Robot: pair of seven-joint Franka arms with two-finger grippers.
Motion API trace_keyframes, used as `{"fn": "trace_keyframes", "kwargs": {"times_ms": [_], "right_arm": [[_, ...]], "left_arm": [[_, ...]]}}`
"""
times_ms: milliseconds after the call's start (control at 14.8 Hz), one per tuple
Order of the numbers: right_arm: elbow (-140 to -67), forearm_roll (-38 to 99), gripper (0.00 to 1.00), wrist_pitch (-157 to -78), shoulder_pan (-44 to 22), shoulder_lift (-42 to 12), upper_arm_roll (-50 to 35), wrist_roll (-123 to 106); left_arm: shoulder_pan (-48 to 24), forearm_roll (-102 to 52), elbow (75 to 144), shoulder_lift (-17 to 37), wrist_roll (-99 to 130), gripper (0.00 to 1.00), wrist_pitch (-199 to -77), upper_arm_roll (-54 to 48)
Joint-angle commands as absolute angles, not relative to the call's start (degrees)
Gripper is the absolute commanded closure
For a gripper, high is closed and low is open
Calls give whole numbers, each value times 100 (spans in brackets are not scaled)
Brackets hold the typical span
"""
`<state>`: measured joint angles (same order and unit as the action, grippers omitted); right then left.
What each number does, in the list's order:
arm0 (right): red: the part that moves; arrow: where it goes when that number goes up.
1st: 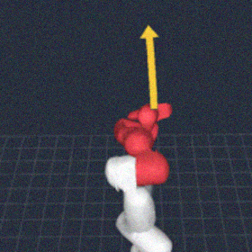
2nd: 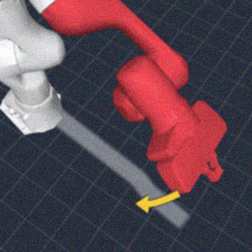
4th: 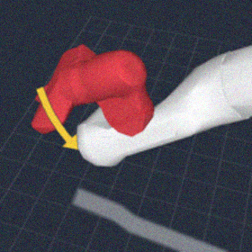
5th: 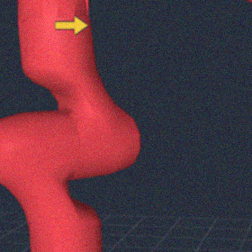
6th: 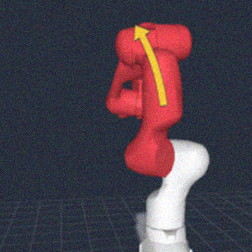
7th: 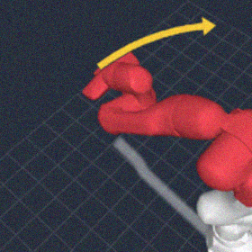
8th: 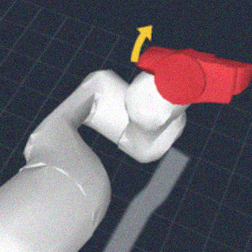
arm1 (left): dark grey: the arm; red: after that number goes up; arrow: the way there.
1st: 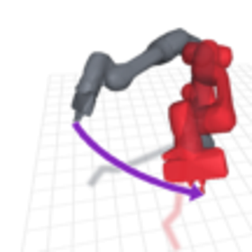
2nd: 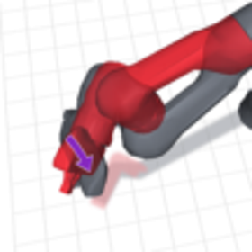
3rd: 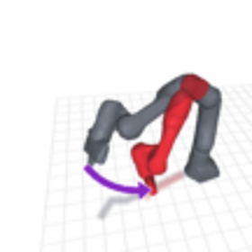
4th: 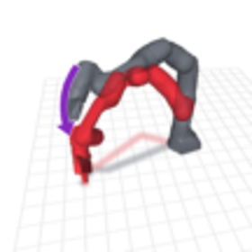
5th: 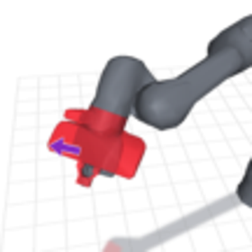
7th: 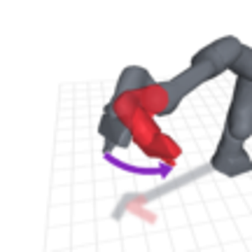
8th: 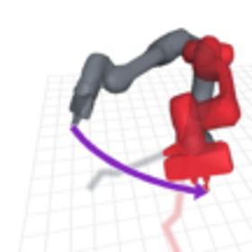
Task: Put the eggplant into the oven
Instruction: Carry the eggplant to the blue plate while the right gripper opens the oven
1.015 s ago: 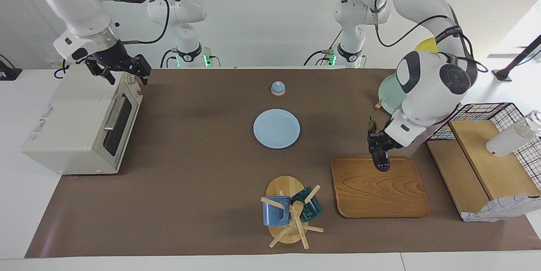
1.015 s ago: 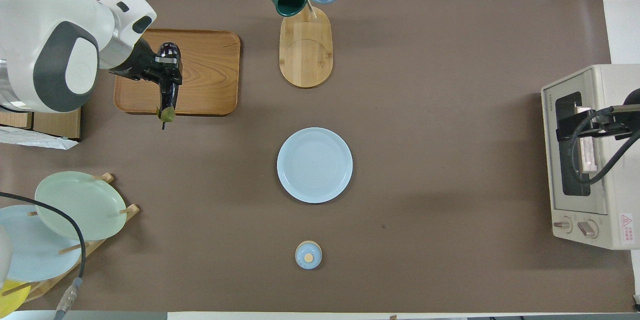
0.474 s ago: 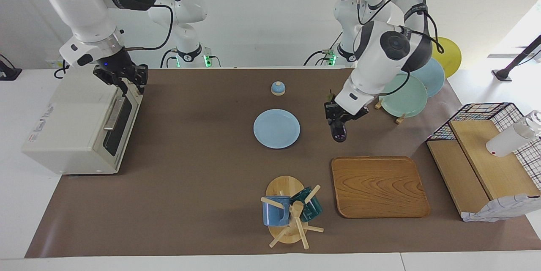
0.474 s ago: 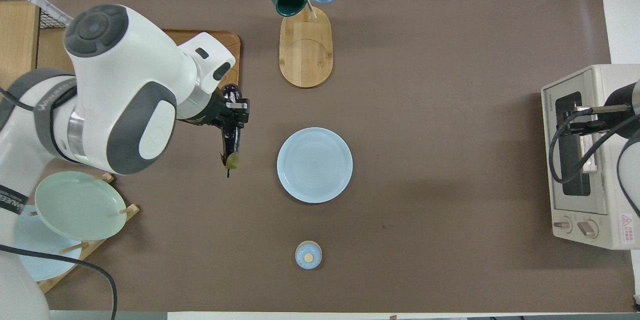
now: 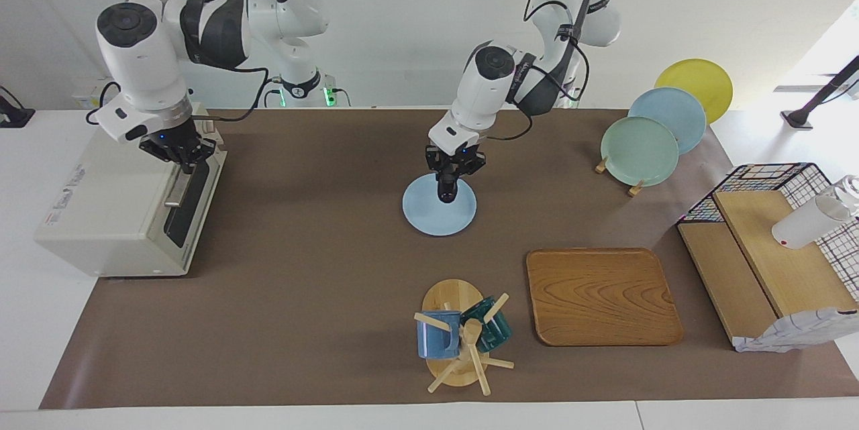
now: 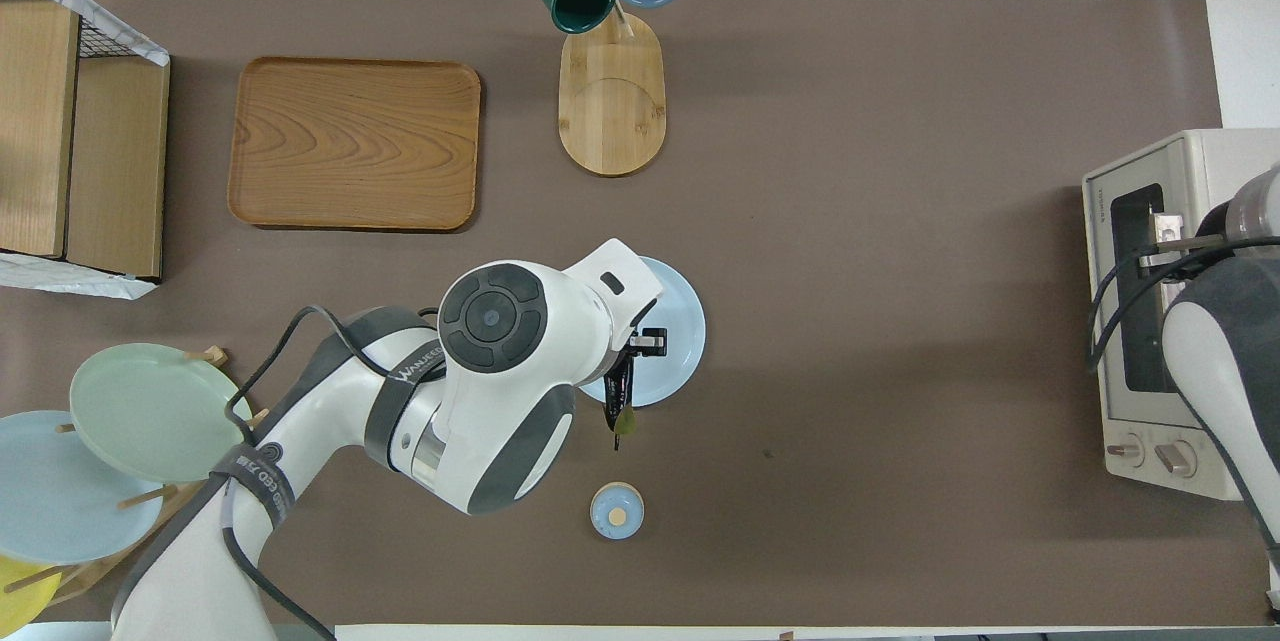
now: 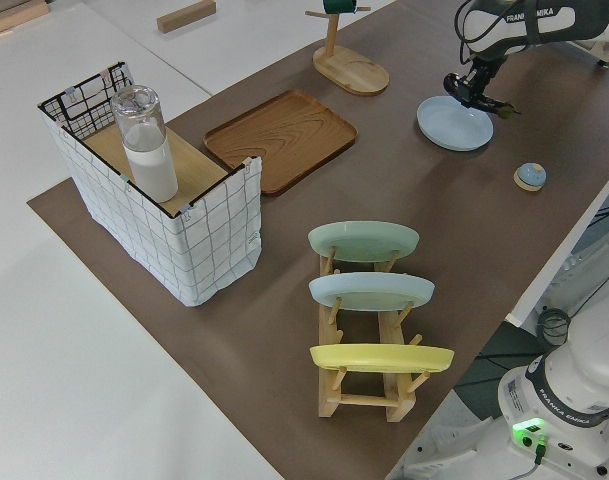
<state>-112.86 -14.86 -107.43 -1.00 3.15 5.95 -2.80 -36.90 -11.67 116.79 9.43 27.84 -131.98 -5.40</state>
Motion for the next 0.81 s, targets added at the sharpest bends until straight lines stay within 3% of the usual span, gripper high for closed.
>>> {"fn": "trace_keyframes", "kwargs": {"times_ms": [0,677,744], "right_arm": [[-11478,-1704,100,-11004,-61,360,580,-378],[-11794,-1960,100,-11249,26,299,571,-738],[-11882,-1916,100,-11363,18,308,571,-730]], "left_arm": [[-3937,-1274,11751,1212,2829,100,-13613,-431],[-3955,-1274,11751,1450,2769,100,-13755,-422],[-3955,-1274,11751,1450,2760,85,-13755,-422]]}}
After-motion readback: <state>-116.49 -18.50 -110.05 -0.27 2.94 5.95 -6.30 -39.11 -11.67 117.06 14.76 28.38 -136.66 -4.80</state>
